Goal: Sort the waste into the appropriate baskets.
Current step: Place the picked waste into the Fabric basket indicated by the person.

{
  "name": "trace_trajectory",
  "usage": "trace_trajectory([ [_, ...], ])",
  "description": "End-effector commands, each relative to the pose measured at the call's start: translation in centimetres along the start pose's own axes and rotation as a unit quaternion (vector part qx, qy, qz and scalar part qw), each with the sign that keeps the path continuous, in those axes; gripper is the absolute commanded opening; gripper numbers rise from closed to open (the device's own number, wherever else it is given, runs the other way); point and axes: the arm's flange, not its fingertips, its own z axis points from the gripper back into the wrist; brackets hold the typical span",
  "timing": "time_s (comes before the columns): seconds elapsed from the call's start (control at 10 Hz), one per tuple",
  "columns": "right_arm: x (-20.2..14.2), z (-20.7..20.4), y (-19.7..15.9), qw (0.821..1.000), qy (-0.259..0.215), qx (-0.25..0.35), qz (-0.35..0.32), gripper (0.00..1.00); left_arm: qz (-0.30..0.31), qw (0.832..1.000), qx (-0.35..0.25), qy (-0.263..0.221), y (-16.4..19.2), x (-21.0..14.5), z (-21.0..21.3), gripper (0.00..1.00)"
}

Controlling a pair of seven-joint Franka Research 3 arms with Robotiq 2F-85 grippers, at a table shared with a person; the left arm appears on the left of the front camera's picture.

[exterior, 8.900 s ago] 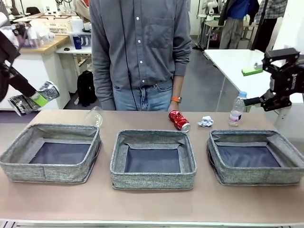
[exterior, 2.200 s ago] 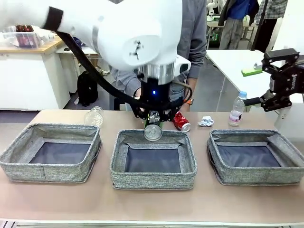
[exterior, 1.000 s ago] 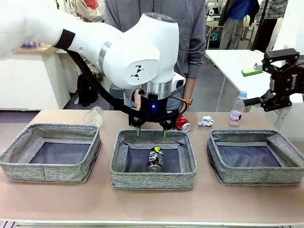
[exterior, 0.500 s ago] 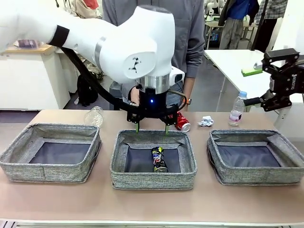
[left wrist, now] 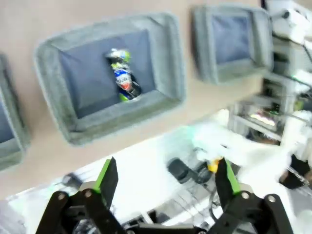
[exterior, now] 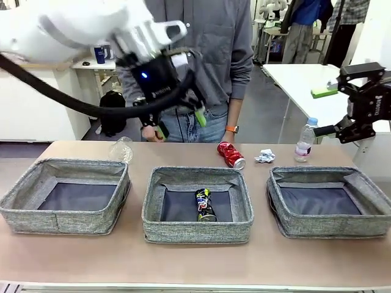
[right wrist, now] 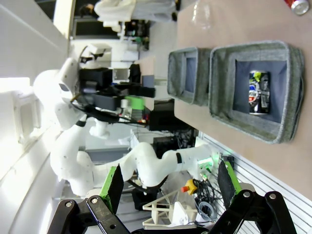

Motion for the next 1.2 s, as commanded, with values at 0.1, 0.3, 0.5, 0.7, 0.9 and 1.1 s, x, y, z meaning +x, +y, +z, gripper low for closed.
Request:
trace_trajectory([
  [0.1,0.2,-0.1,0.4,1.0,-0.003,0.011,-0.001,1.0,0.023,0.988,-0.153,-0.009,7.4,-5.0,5.0,1.0],
  [0.3,0.2,-0.1,0.4,1.0,-0.003,0.011,-0.001,1.0,-0.019,0.958,-0.283,-0.044,11.0,-8.3,8.0,1.0],
  [0.5,0.2,-0.1,0.4,1.0,-0.003,0.011,-0.001,1.0,-0.09,0.925,-0.351,-0.112,14.5,-11.1,8.2,1.0],
  [0.7,0.2,-0.1,0.4,1.0,-0.003,0.011,-0.001,1.0,-0.114,0.894,-0.402,-0.161,17.6,-13.4,7.2,1.0],
  [0.9,0.2,-0.1,0.4,1.0,-0.003,0.011,-0.001,1.0,-0.086,0.89,-0.42,-0.153,19.9,-14.8,5.3,1.0],
  [1.1,0.2,-0.1,0.4,1.0,-0.003,0.011,-0.001,1.0,-0.088,0.896,-0.402,-0.166,19.2,-13.0,7.5,1.0],
])
